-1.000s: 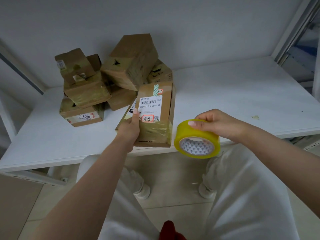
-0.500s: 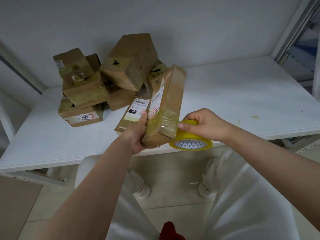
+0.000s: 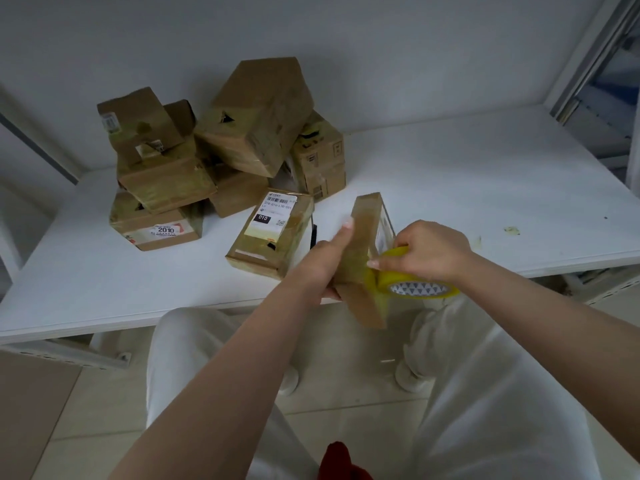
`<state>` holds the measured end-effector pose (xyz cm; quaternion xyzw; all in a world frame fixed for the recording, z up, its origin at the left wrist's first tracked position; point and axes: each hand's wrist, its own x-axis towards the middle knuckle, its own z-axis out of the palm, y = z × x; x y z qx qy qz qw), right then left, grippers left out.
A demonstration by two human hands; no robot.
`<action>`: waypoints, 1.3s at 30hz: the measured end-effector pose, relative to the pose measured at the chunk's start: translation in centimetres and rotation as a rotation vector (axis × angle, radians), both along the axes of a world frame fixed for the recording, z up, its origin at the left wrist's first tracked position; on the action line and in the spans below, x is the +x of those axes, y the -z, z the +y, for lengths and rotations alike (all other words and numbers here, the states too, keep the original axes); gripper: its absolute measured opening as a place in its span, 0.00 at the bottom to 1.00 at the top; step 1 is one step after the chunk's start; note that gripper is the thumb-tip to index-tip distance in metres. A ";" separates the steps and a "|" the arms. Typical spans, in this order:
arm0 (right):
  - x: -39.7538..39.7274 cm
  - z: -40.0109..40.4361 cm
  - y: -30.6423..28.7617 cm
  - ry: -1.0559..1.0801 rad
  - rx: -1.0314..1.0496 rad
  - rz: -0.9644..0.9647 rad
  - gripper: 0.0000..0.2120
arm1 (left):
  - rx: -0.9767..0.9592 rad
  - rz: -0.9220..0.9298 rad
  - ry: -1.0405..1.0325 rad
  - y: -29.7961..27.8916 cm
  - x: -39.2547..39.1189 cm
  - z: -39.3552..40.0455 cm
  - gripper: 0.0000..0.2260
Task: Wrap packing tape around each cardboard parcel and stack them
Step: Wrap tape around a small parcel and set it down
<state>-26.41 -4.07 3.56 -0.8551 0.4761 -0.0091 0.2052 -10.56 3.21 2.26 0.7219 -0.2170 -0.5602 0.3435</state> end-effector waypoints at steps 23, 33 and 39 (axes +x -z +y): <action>1.3 -0.1 2.1 -0.161 0.653 -0.317 0.18 | -0.009 -0.494 -0.103 6.9 1.1 1.2 0.29; -3.2 -2.2 0.2 0.027 0.395 -0.346 0.35 | -0.136 -0.400 -0.244 2.1 5.7 0.9 0.30; -3.2 -2.0 1.8 0.043 0.407 -0.364 0.23 | -0.168 -0.345 -0.230 2.2 6.1 1.6 0.29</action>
